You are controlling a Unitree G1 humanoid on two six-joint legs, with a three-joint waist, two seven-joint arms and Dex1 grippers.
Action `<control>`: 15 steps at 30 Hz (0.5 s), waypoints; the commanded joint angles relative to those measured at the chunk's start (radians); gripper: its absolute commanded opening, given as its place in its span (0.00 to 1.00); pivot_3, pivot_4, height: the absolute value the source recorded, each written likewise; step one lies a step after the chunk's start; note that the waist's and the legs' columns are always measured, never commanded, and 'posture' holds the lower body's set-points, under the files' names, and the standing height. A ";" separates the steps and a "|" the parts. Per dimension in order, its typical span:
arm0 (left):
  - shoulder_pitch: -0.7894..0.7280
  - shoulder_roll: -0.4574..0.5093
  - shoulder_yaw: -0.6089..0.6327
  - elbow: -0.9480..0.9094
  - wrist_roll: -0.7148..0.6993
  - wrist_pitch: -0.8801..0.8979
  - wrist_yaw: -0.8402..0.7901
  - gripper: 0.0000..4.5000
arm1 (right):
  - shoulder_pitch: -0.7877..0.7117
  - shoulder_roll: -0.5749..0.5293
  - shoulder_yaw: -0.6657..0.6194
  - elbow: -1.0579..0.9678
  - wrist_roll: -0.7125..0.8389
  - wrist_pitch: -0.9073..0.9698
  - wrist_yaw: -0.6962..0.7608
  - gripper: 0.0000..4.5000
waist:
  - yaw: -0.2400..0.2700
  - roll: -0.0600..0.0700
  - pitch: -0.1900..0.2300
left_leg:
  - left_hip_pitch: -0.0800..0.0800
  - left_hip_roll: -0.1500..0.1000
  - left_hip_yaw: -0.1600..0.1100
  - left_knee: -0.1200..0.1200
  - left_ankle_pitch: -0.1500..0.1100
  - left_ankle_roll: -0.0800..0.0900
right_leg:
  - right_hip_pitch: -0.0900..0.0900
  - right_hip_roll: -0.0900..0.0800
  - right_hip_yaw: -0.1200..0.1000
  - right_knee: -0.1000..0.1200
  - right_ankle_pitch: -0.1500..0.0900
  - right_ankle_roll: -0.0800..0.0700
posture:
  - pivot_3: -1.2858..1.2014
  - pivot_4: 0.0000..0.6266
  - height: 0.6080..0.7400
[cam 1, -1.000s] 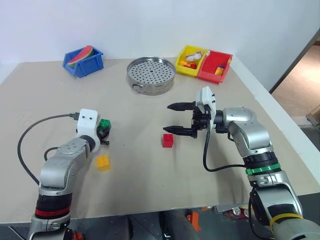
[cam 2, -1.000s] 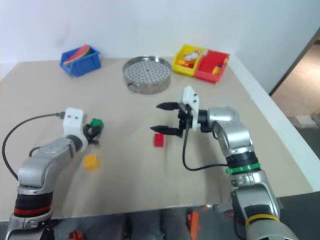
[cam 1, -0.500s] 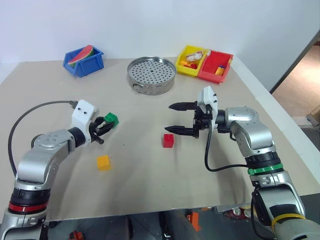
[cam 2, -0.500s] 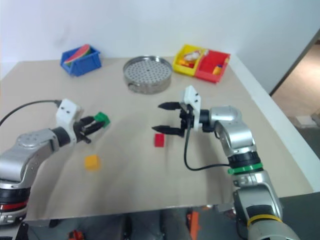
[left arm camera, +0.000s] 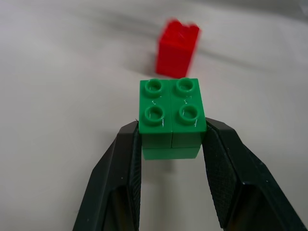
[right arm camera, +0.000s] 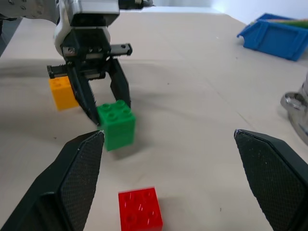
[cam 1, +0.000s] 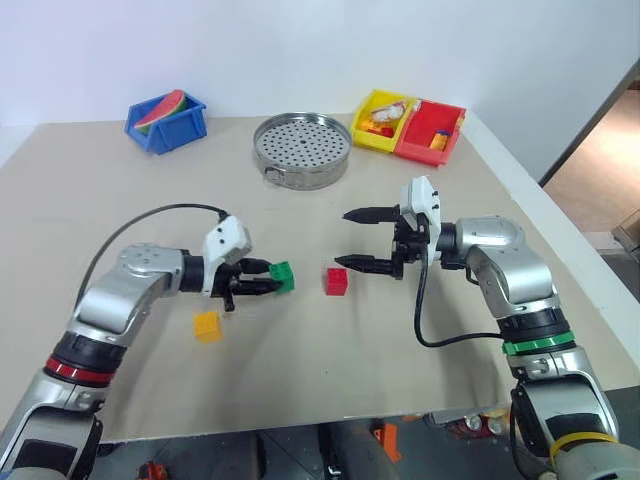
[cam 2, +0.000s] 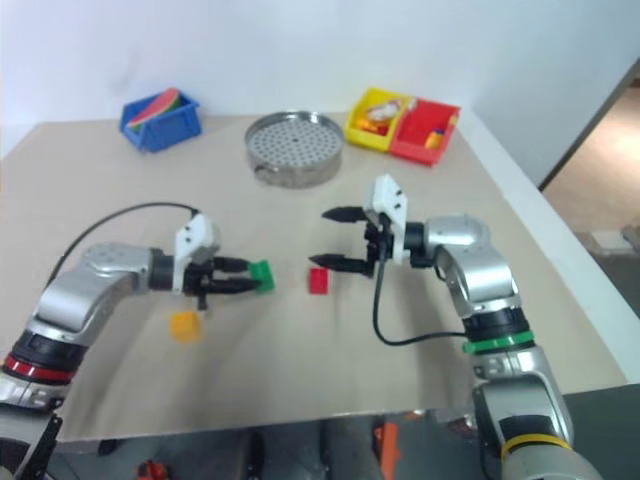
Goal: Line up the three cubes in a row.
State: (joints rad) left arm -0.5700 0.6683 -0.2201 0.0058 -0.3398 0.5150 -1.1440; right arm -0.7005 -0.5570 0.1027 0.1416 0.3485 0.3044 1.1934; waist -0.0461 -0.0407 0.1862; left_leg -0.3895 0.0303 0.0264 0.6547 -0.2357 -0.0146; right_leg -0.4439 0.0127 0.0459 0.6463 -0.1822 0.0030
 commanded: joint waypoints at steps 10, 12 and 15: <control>-0.088 -0.069 -0.050 0.129 0.091 -0.133 -0.063 0.28 | 0.037 -0.040 -0.046 -0.116 0.051 0.056 -0.022 1.00 | 0.001 0.000 0.000 | 0.000 0.000 0.000 0.000 0.000 0.000 | 0.000 0.000 0.000 0.000 0.000 0.000 | 0.52 0.24 1.00; -0.098 -0.073 -0.049 0.143 0.102 -0.145 -0.068 0.28 | 0.037 -0.044 -0.045 -0.116 0.053 0.062 -0.021 1.00 | 0.001 0.000 0.000 | 0.000 0.000 0.000 0.000 0.000 0.000 | 0.000 0.000 0.000 0.000 0.000 0.000 | 0.52 0.24 1.00; -0.115 -0.074 -0.042 0.161 0.114 -0.164 -0.075 0.28 | 0.043 -0.049 -0.043 -0.121 0.055 0.065 -0.016 1.00 | 0.001 0.000 0.000 | 0.000 0.000 0.000 0.000 0.000 0.000 | 0.000 0.000 0.000 0.000 0.000 0.000 | 0.52 0.24 1.00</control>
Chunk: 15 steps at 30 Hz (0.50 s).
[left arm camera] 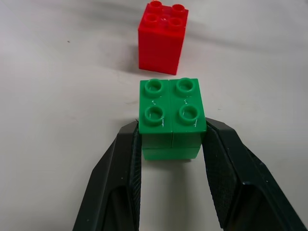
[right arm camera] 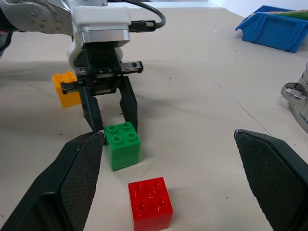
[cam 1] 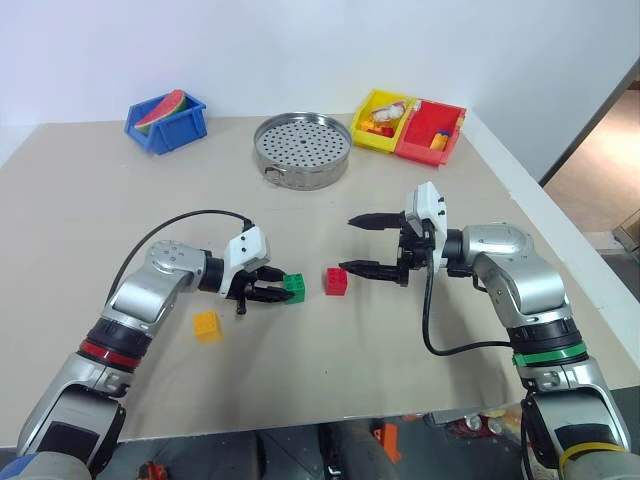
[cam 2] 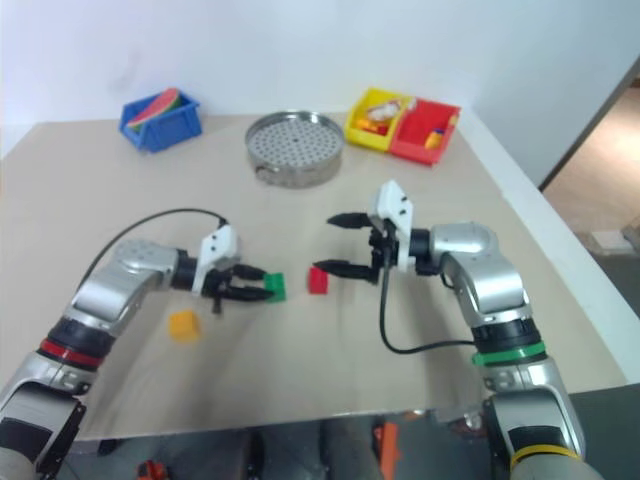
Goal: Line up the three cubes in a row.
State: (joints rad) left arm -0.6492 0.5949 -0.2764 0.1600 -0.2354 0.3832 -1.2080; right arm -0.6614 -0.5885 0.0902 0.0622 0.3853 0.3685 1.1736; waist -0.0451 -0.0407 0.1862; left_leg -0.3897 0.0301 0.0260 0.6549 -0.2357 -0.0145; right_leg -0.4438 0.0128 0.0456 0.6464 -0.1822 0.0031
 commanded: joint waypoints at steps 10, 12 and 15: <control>-0.025 -0.009 0.009 0.014 0.020 -0.048 -0.034 0.28 | 0.009 -0.020 -0.023 -0.049 0.015 -0.007 0.006 1.00 | 0.000 0.000 0.000 | 0.000 0.000 0.000 0.000 0.000 0.000 | 0.000 0.000 0.000 0.000 0.000 0.000 | 0.52 0.24 1.00; -0.025 -0.012 0.006 0.019 0.026 -0.048 -0.032 0.28 | 0.007 -0.020 -0.023 -0.046 0.014 -0.008 0.006 1.00 | 0.000 0.000 0.000 | 0.000 0.000 0.000 0.000 0.000 0.000 | 0.000 0.000 0.000 0.000 0.000 0.000 | 0.52 0.24 1.00; -0.027 -0.015 0.006 0.030 0.036 -0.046 -0.032 0.28 | 0.010 -0.023 -0.023 -0.046 0.012 -0.011 0.008 1.00 | 0.000 0.000 0.000 | 0.000 0.000 0.000 0.000 0.000 0.000 | 0.000 0.000 0.000 0.000 0.000 0.000 | 0.52 0.24 1.00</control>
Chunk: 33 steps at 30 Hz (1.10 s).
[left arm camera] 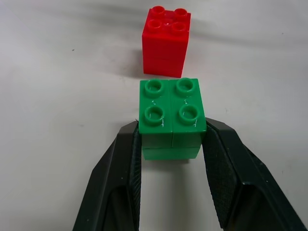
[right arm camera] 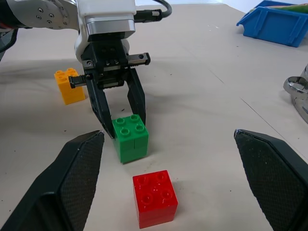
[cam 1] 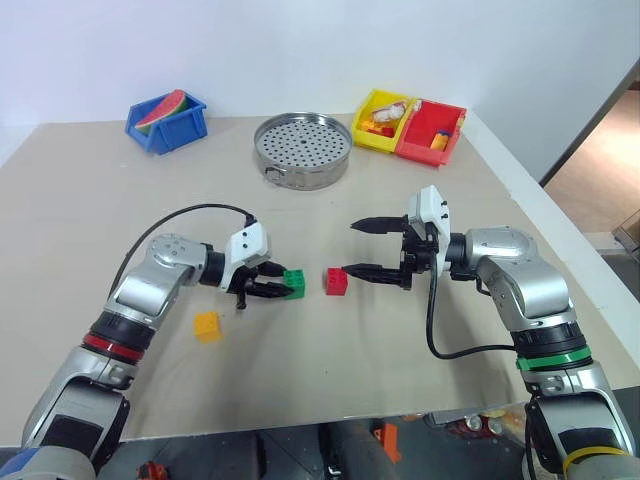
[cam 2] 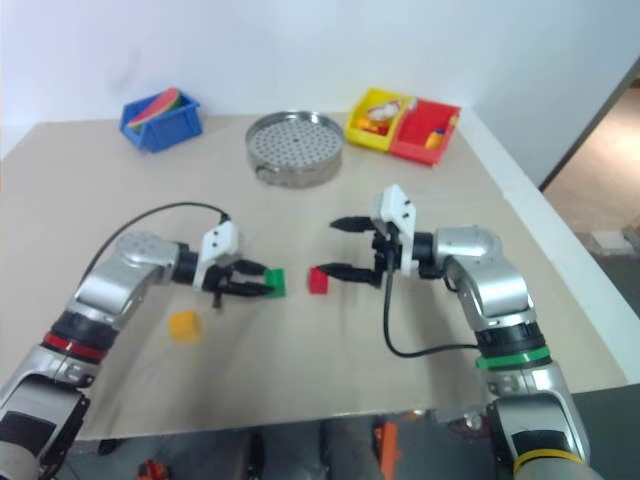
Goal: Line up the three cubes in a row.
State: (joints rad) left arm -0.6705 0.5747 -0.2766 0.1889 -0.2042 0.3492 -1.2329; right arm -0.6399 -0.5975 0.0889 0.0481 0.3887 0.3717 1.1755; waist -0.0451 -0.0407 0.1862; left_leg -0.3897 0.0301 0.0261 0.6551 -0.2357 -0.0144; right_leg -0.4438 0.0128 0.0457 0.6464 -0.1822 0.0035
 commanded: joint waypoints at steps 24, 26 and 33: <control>-0.041 0.010 0.024 -0.043 0.008 0.010 -0.036 0.99 | 0.018 -0.020 -0.016 -0.049 0.001 -0.025 0.005 1.00 | 0.000 0.000 0.000 | 0.000 0.000 0.000 0.000 0.000 0.000 | 0.000 0.000 0.000 0.000 0.000 0.000 | 0.52 0.24 1.00; -0.041 0.018 0.045 -0.088 -0.008 0.039 -0.022 0.99 | 0.022 -0.022 -0.018 -0.053 0.002 -0.024 0.003 1.00 | 0.000 0.000 0.000 | 0.000 0.000 0.000 0.000 0.000 0.000 | 0.000 0.000 0.000 0.000 0.000 0.000 | 0.52 0.24 1.00; 0.008 0.070 0.171 -0.303 -0.116 0.234 0.059 0.99 | 0.033 -0.032 -0.025 -0.065 0.006 -0.021 0.001 1.00 | -0.001 0.000 0.000 | 0.000 0.000 0.000 0.000 0.000 0.000 | 0.000 0.000 0.000 0.000 0.000 0.000 | 0.52 0.24 1.00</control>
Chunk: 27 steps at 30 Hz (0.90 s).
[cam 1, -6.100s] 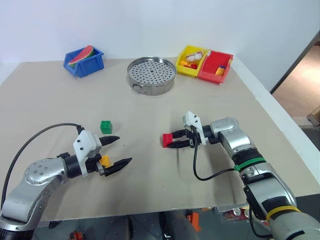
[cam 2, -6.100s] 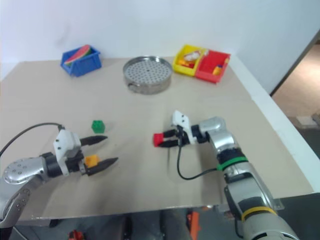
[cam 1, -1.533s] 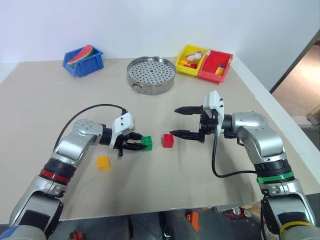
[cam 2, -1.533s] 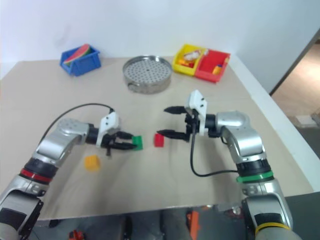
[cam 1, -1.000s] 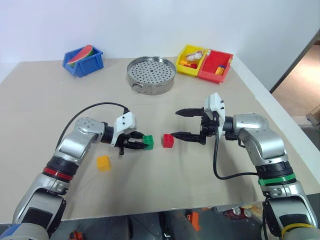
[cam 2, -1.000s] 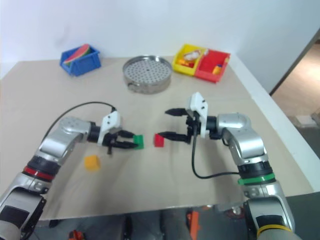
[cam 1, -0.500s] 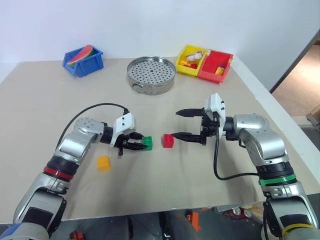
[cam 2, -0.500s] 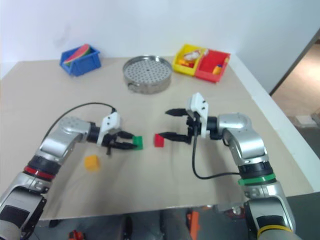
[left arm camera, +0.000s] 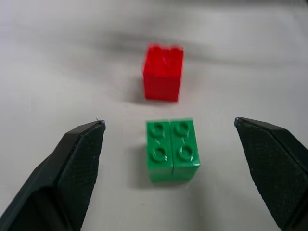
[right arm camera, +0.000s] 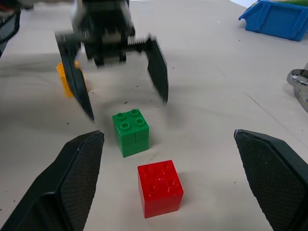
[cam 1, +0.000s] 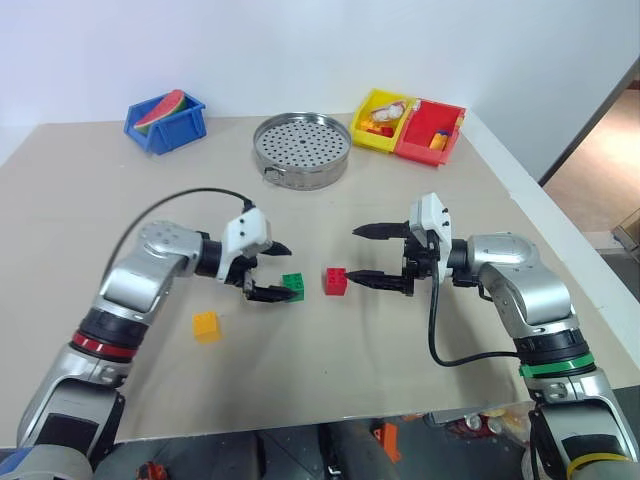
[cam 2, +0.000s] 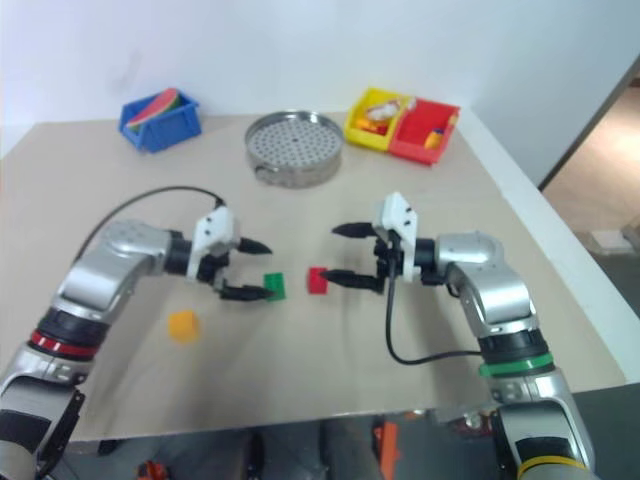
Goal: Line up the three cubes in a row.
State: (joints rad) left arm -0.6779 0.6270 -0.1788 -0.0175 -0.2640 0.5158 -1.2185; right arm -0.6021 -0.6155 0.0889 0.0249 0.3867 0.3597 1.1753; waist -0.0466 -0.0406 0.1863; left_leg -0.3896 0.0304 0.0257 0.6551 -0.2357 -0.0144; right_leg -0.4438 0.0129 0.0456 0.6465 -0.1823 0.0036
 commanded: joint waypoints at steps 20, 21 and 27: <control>0.668 -0.290 0.465 -0.849 -0.048 0.164 0.878 0.99 | -0.080 0.018 0.026 0.114 -0.032 -0.113 0.095 1.00 | 0.000 0.000 0.000 | 0.004 0.000 0.000 0.001 0.000 0.000 | 0.003 0.000 0.001 0.000 0.001 0.000 | 0.52 0.24 1.00; 0.704 -0.309 0.472 -0.866 -0.053 0.170 0.900 0.99 | -0.080 0.019 0.028 0.116 -0.034 -0.116 0.098 1.00 | 0.000 0.000 0.000 | 0.004 0.000 0.000 0.001 0.000 0.000 | 0.003 0.000 0.001 0.000 0.001 0.000 | 0.52 0.24 1.00; 0.870 -0.323 0.459 -0.894 -0.083 0.108 0.880 0.99 | -0.070 0.024 0.033 0.117 -0.043 -0.125 0.107 1.00 | 0.000 0.000 0.000 | 0.004 0.000 0.001 0.001 0.000 0.000 | 0.002 0.000 0.002 0.000 -0.001 -0.003 | 0.52 0.24 1.00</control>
State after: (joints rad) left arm 0.1810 0.3016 0.2736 -0.8548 -0.3349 0.6718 -0.3336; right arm -0.6584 -0.5907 0.1250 0.1549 0.3414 0.2508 1.2720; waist -0.0466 -0.0410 0.1864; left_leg -0.3858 0.0303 0.0267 0.6558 -0.2353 -0.0142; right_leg -0.4414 0.0126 0.0473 0.6466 -0.1833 -0.0001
